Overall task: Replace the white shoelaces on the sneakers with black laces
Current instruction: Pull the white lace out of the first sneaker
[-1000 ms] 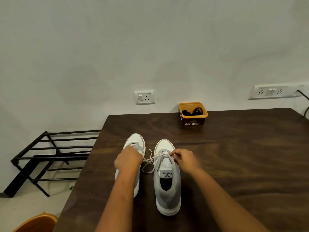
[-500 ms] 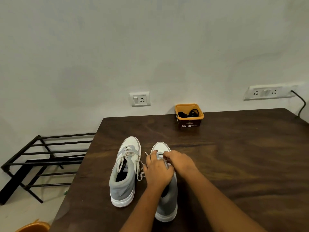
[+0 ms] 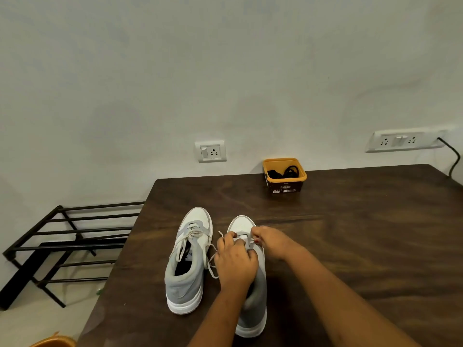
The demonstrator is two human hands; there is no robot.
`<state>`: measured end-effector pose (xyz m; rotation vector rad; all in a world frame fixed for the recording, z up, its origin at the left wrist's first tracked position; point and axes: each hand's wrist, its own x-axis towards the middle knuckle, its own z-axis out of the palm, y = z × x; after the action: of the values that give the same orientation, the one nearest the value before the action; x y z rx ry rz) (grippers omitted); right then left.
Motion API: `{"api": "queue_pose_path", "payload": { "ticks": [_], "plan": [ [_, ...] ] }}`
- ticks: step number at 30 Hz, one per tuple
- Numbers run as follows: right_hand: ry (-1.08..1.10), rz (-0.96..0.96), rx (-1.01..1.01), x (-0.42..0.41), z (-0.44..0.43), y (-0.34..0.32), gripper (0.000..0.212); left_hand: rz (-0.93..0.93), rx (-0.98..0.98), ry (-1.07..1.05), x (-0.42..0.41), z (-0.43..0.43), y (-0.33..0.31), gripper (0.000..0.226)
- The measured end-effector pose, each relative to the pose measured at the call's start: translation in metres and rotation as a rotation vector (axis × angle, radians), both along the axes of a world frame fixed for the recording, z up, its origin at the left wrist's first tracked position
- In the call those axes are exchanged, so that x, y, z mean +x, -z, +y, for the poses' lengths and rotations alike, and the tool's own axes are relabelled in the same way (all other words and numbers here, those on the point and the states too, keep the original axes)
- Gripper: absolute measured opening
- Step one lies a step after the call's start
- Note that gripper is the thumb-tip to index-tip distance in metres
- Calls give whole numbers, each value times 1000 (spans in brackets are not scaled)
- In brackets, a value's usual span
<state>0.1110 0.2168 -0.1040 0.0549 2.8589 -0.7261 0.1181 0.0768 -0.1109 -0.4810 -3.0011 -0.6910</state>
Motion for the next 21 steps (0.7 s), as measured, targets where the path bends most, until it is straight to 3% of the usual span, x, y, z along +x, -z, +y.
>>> {"api": "queue_pose_path", "payload": {
  "ticks": [2,6,9,17,19,21],
  "plan": [
    [113,8,-110,3,5,4,22,-2,5,4,0,-1,-1,38],
    [284,54,-226,3,3,9,10,0,-1,18,-1,-1,-1,40],
    [265,122,-228,7,-3,7,7,2,-2,22,-1,-2,0,41],
    [155,264,116,12,-13,6,14,-5,33,19,-2,-1,3,41],
    [225,283,18,8,-12,10,13,8,48,13,-1,-1,3,40],
    [460,338,-209,6,-10,15,16,14,66,14,-1,-1,4,38]
  ]
}}
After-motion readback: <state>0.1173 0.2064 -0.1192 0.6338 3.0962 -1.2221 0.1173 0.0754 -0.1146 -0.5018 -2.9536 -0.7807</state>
